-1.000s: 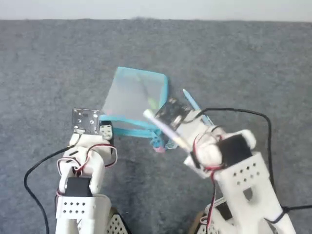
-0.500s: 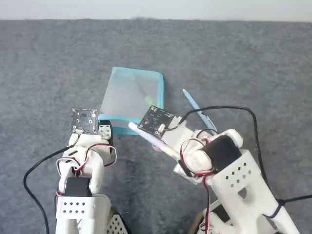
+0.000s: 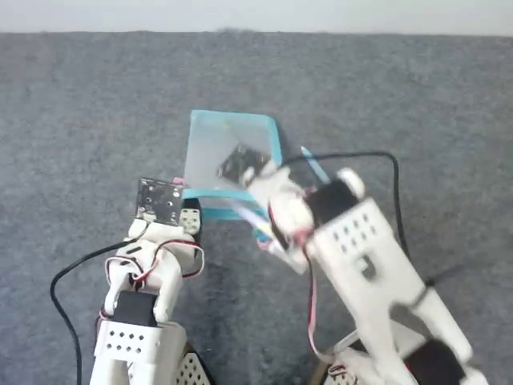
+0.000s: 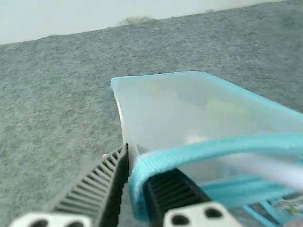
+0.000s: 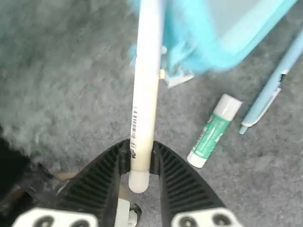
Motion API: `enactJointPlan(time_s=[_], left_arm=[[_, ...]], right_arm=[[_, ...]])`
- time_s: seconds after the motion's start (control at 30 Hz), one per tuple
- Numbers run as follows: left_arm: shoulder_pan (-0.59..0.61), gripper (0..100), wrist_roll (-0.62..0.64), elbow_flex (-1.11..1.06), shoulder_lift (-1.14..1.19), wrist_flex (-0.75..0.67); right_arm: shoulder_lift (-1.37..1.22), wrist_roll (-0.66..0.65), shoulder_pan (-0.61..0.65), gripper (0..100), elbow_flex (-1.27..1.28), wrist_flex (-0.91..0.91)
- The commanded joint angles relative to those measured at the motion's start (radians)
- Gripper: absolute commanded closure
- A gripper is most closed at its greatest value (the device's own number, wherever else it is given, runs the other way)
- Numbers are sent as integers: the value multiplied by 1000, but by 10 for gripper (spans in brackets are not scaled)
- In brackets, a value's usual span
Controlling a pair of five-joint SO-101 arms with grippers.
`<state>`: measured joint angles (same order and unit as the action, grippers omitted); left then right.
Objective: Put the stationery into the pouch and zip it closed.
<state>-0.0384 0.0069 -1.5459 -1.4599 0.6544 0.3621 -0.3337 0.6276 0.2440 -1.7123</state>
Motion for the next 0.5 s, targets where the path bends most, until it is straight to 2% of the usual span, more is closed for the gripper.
enactJointPlan(time_s=[0.0, 0.17, 0.47], left_arm=[[-106, 988, -41, 27, -17, -9], [-176, 988, -43, 24, -12, -9], [-181, 988, -43, 25, -14, -9]], right_arm=[[-94, 54, -51, 991, -195, 13], [-219, 87, -67, 991, -342, -1], [-363, 133, -64, 986, -497, 5]])
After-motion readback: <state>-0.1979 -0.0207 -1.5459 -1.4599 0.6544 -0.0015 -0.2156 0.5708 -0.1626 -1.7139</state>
